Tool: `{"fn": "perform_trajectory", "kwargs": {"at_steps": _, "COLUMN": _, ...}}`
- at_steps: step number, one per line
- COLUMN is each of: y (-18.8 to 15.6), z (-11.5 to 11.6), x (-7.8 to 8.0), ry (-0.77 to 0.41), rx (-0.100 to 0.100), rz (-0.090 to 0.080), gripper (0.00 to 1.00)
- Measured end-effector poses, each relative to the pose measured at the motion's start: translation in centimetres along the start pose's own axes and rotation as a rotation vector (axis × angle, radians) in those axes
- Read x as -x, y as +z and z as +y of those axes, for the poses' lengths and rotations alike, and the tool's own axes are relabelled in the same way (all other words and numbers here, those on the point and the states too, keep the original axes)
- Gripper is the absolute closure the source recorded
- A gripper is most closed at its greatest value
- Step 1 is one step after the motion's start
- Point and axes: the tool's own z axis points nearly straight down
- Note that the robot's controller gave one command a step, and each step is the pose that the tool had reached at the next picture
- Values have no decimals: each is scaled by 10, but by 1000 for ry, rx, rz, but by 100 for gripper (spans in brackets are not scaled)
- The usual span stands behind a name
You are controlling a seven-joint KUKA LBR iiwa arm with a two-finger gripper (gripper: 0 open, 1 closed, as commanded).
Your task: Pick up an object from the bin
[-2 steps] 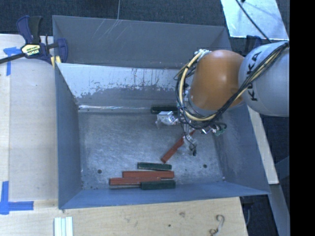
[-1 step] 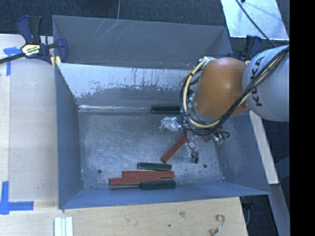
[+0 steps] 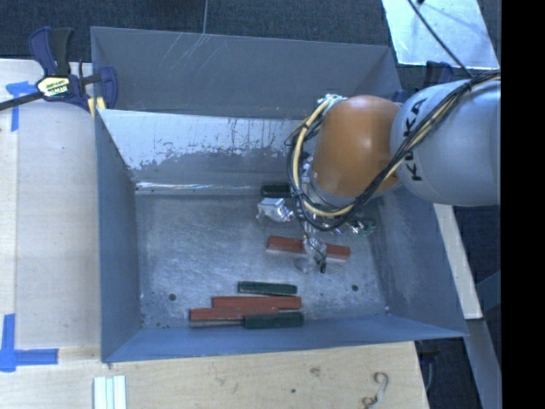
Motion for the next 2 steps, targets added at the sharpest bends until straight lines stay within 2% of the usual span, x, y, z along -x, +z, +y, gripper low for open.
{"fn": "perform_trajectory", "kwargs": {"at_steps": 1, "y": 0, "z": -1, "x": 0, "ry": 4, "rx": -1, "rz": -1, "gripper": 0}}
{"fn": "perform_trajectory", "kwargs": {"at_steps": 2, "y": -1, "z": -1, "x": 1, "ry": 5, "rx": -2, "rz": -3, "gripper": 100}}
